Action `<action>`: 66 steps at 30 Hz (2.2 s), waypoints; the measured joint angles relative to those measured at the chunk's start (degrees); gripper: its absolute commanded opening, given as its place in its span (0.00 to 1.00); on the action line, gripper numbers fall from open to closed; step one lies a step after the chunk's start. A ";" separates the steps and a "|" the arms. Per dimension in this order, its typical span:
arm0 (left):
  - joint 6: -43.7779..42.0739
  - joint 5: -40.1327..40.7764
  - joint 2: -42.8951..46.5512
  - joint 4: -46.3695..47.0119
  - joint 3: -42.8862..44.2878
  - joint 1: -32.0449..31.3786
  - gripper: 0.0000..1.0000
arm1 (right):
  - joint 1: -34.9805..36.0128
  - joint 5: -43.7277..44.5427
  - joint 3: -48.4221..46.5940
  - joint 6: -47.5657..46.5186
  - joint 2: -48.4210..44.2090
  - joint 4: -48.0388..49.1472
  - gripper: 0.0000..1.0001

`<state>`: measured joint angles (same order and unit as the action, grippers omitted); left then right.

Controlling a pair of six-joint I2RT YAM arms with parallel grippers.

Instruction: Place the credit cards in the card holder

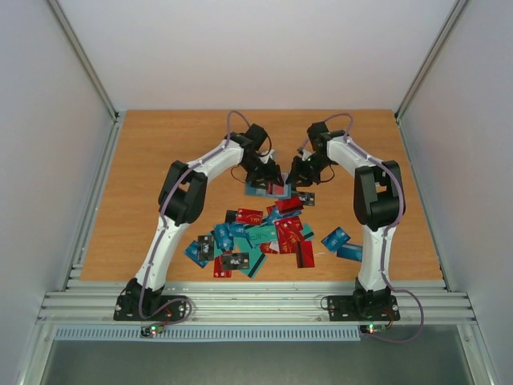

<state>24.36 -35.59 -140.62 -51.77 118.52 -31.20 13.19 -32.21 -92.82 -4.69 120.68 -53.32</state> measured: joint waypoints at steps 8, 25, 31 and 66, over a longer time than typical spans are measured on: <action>-0.83 2.64 1.29 -1.70 -0.17 -0.35 0.78 | -0.90 -5.57 2.67 3.45 -2.16 3.76 0.24; -3.08 10.49 7.69 -2.80 -6.38 -0.26 0.55 | -1.36 -12.20 6.64 9.03 -2.36 9.07 0.24; -4.46 11.43 9.14 -2.16 -7.28 0.35 0.40 | -1.36 -14.60 9.22 11.67 -2.36 12.83 0.24; -9.42 12.48 4.37 -1.53 -6.40 1.46 0.00 | -0.26 -16.96 7.04 15.43 2.67 18.38 0.25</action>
<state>14.94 -23.11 -136.25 -53.30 112.12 -29.74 12.93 -49.17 -85.78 10.74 123.35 -34.94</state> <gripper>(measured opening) 0.019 0.248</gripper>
